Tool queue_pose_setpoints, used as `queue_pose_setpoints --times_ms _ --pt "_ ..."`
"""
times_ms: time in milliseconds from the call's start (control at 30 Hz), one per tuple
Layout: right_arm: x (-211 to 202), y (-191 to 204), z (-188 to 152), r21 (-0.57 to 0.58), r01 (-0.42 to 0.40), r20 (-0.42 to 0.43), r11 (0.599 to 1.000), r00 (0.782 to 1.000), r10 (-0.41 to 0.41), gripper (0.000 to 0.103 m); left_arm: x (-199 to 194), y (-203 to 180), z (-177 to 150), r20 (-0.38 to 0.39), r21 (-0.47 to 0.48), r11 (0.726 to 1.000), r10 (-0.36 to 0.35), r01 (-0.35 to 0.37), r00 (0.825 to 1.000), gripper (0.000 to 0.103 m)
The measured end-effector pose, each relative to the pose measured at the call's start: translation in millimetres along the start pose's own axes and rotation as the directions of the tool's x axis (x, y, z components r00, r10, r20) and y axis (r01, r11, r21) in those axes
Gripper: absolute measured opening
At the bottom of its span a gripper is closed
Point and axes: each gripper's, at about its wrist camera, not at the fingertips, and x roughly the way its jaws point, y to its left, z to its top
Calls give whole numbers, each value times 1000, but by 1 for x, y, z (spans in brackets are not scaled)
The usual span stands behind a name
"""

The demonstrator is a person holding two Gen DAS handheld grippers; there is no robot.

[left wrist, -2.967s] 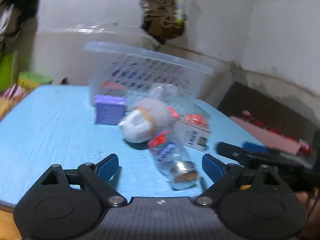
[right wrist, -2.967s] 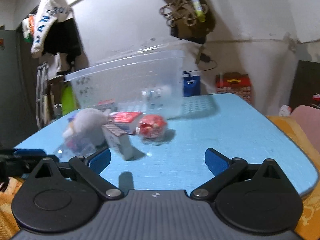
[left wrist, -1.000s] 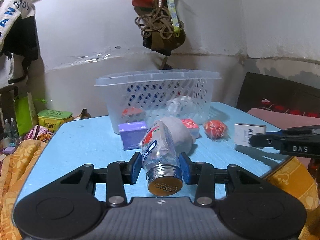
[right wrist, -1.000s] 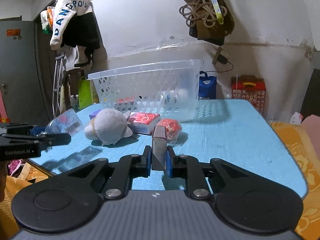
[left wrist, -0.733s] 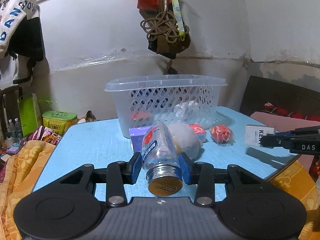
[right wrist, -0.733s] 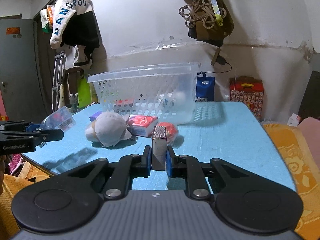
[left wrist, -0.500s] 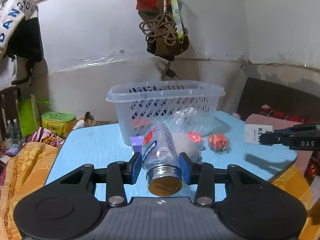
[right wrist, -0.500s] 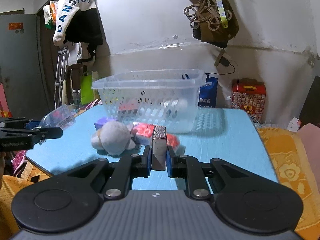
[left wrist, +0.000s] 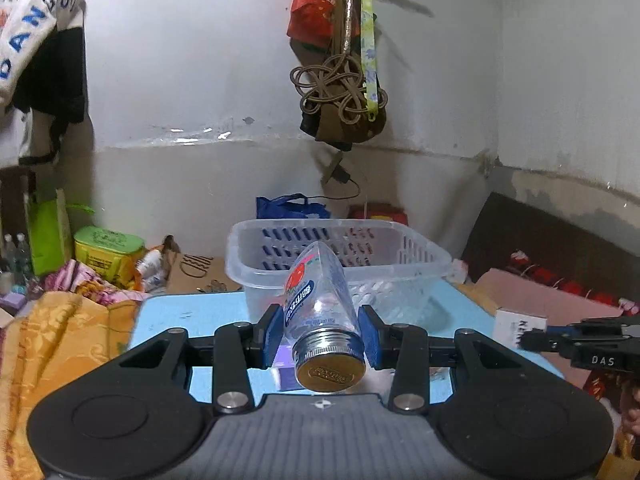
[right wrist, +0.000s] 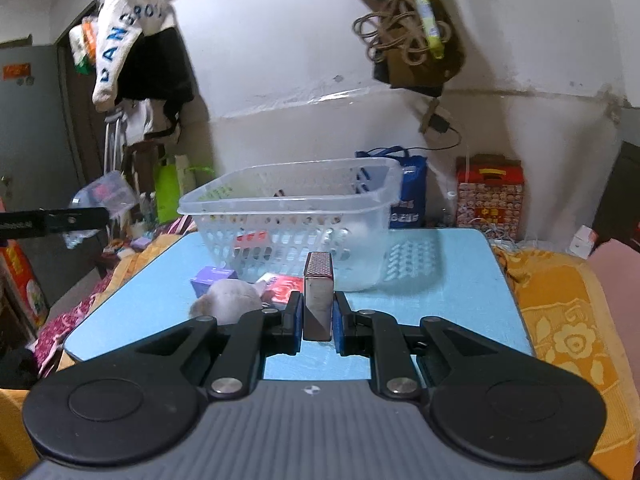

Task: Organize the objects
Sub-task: 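Lift and carry the matchbox and clear bottle over the clear basket with both tools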

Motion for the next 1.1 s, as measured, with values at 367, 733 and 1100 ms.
queue_pose_setpoints --times_ms 367,733,1100 --pt "40 1 14 20 -44 -39 999 998 45 17 21 7 3 -30 10 999 -52 53 998 45" --pt "46 -1 72 -28 -61 103 998 993 64 17 56 -12 45 33 72 994 -80 78 996 45" --pt "85 -4 95 -109 29 109 994 994 -17 17 105 -24 78 44 98 994 -42 38 998 45"
